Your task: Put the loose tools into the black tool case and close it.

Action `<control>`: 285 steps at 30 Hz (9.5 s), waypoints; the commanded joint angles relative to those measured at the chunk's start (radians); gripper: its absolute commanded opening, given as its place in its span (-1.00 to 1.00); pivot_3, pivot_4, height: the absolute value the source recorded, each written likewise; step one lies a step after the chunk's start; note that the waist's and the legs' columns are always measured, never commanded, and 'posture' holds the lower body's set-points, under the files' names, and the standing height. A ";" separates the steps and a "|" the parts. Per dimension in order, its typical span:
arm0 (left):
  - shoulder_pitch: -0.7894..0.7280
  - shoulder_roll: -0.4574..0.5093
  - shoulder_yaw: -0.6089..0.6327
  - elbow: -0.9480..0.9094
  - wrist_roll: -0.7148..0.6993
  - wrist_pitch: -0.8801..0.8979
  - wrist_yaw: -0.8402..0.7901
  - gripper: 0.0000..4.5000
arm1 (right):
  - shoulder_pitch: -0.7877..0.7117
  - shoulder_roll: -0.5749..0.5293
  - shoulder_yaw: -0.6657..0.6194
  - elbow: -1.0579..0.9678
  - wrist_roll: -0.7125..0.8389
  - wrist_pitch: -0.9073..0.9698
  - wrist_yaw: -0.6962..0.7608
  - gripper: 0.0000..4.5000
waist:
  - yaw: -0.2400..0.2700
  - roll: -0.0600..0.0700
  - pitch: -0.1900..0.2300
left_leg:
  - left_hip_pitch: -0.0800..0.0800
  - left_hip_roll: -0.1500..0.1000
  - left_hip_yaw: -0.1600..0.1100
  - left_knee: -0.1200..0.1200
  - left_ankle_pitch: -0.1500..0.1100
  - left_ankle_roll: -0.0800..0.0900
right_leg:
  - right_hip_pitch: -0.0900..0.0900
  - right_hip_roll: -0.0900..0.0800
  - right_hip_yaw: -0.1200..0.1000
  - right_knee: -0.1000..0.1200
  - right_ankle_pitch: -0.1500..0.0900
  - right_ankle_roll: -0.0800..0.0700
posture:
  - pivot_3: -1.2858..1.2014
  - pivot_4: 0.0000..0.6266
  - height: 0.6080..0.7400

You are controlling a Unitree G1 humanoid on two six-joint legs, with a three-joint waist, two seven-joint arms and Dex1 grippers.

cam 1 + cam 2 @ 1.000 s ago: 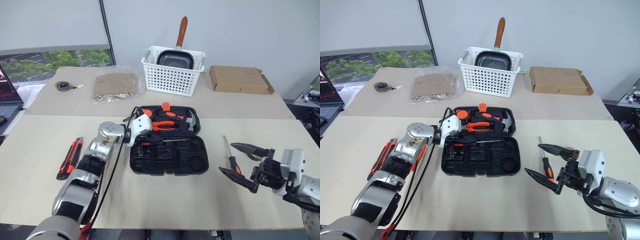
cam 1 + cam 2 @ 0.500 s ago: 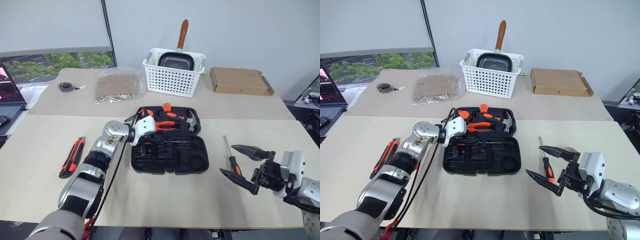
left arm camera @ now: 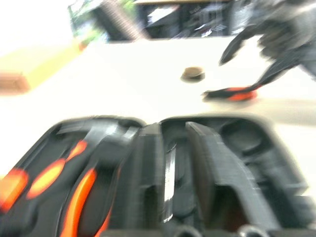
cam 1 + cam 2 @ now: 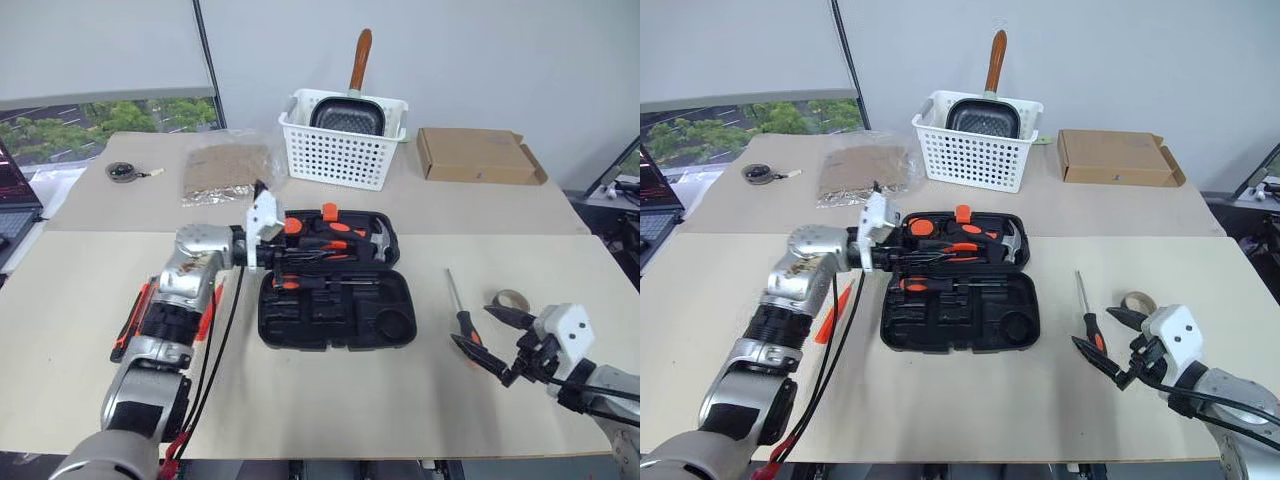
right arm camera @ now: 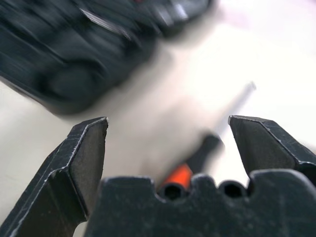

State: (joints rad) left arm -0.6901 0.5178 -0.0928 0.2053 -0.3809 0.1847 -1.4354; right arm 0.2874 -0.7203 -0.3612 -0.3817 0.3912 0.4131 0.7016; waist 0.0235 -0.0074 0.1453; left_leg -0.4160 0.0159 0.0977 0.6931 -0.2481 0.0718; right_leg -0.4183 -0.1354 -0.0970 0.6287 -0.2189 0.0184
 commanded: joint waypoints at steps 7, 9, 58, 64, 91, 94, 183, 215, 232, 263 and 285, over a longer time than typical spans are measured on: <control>0.138 0.215 0.026 -0.358 -0.162 0.247 -0.081 0.94 | -0.159 -0.014 0.042 -0.053 0.030 0.421 -0.177 1.00 | -0.007 0.000 0.001 | 0.001 0.001 -0.003 0.001 -0.001 0.004 | -0.001 0.003 0.000 -0.002 -0.004 0.002 | 0.03 -0.52 0.39; 0.152 0.230 0.033 -0.392 -0.178 0.274 -0.060 0.98 | -0.202 -0.014 0.069 -0.043 0.024 0.463 -0.195 1.00 | -0.006 0.000 0.001 | 0.001 0.001 -0.003 0.001 -0.003 -0.001 | -0.001 0.002 0.001 -0.003 -0.005 0.001 | 0.03 -0.52 0.39; 0.831 0.347 0.591 -0.838 -0.405 0.487 0.389 1.00 | -1.114 0.090 0.716 0.816 -0.301 -0.449 0.627 -0.57 | -0.016 0.003 0.007 | -0.003 0.001 -0.003 -0.002 0.003 -0.006 | -0.005 0.005 0.000 -0.003 0.004 0.003 | 0.03 -0.52 0.39; 0.861 0.351 0.619 -0.860 -0.435 0.493 0.423 1.00 | -1.180 0.149 0.732 0.981 -0.381 -0.588 0.632 -0.57 | -0.022 0.003 0.007 | -0.003 0.001 -0.004 -0.002 0.006 -0.011 | -0.005 0.006 0.000 -0.001 0.007 -0.003 | 0.03 -0.52 0.39; 0.826 0.378 0.562 -0.816 -0.418 0.453 0.424 1.00 | -1.061 0.345 0.534 0.918 -0.187 -0.435 0.604 -0.38 | -0.030 0.003 0.007 | 0.002 0.000 -0.003 -0.013 0.013 -0.020 | -0.004 0.006 0.000 0.001 0.005 -0.009 | 0.03 -0.52 0.39; 0.829 0.380 0.561 -0.812 -0.411 0.449 0.419 1.00 | -1.056 0.321 0.614 0.991 -0.315 -0.506 0.573 -0.85 | -0.036 0.003 0.007 | 0.003 0.000 -0.002 -0.013 0.014 -0.019 | -0.004 0.006 0.000 0.001 0.005 -0.009 | 0.03 -0.52 0.39; -0.019 0.134 -0.216 0.078 0.272 -0.090 0.031 -0.79 | -0.879 -0.116 0.279 0.521 0.096 -0.213 0.813 1.00 | -0.011 -0.004 0.010 | 0.000 0.001 0.001 -0.014 0.011 0.000 | -0.005 0.003 -0.007 -0.002 0.006 -0.010 | 0.03 -0.52 0.39; 0.044 0.095 -0.253 -0.056 0.361 0.044 0.124 -0.26 | -0.873 -0.111 0.275 0.517 0.081 -0.229 0.793 1.00 | -0.009 -0.004 0.010 | 0.001 0.001 0.000 -0.012 0.011 0.000 | -0.003 0.003 -0.006 0.000 0.007 -0.009 | 0.03 -0.52 0.39; -0.004 0.070 -0.037 -0.149 0.080 0.244 0.161 0.57 | -0.875 -0.109 0.285 0.526 0.071 -0.244 0.793 1.00 | -0.012 -0.004 0.010 | 0.001 0.001 -0.001 -0.010 0.012 0.000 | -0.003 0.004 -0.005 0.001 0.007 -0.008 | 0.03 -0.52 0.39; 0.170 0.020 0.098 -0.066 0.029 0.003 0.296 -0.97 | -0.905 -0.048 0.274 0.485 0.150 -0.177 0.766 1.00 | -0.017 -0.003 0.010 | 0.002 0.003 0.000 -0.010 0.012 -0.001 | -0.004 0.003 -0.004 0.001 0.009 -0.009 | 0.03 -0.52 0.39; 0.814 0.066 0.659 -0.546 0.043 0.485 0.993 0.98 | -1.068 0.071 0.347 0.723 0.112 -0.257 0.882 1.00 | -0.008 -0.004 0.010 | 0.004 0.002 -0.002 -0.012 0.009 -0.011 | -0.005 0.001 -0.005 0.000 0.010 -0.009 | 0.03 -0.52 0.39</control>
State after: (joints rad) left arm 0.1212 0.5720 0.5649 -0.3176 -0.3336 0.6374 -0.4562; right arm -0.7498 -0.6487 -0.0069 0.3357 0.5064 0.1827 1.5458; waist 0.0153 -0.0110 0.1557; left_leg -0.4115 0.0184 0.0958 0.6808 -0.2393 0.0606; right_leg -0.4235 -0.1352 -0.1022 0.6278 -0.2092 0.0098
